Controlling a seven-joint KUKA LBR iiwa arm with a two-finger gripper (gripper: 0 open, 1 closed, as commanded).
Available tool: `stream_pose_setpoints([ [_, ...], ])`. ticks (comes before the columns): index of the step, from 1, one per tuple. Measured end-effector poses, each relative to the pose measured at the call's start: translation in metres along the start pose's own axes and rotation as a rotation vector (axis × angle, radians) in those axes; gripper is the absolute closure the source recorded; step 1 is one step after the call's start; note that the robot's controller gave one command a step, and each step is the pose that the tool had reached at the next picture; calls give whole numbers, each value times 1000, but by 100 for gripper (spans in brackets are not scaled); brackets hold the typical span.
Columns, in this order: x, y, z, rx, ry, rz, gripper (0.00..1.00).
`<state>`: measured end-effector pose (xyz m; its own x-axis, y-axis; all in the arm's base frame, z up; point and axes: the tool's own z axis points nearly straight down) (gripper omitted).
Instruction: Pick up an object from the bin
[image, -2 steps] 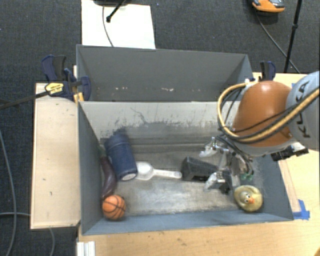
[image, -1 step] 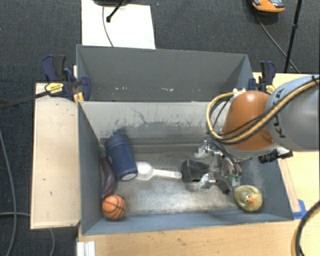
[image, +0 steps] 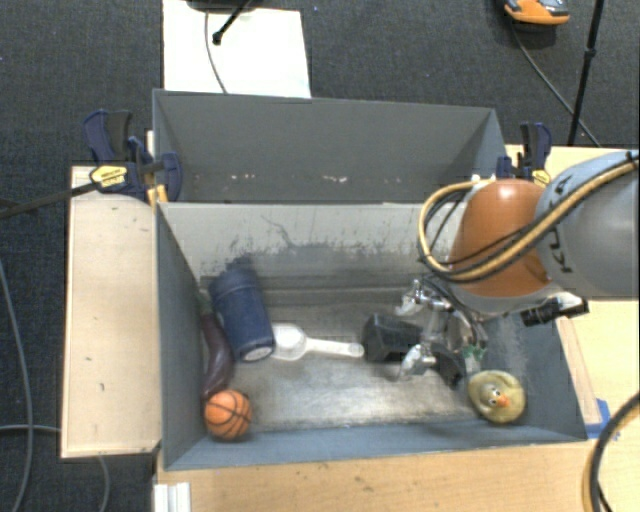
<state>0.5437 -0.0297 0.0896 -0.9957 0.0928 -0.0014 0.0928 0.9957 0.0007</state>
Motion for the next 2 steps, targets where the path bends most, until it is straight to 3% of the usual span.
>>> stream_pose_setpoints([
  [1,-7,1,4,0,0,104,0],
  [2,-14,-4,11,-4,-9,153,100],
])
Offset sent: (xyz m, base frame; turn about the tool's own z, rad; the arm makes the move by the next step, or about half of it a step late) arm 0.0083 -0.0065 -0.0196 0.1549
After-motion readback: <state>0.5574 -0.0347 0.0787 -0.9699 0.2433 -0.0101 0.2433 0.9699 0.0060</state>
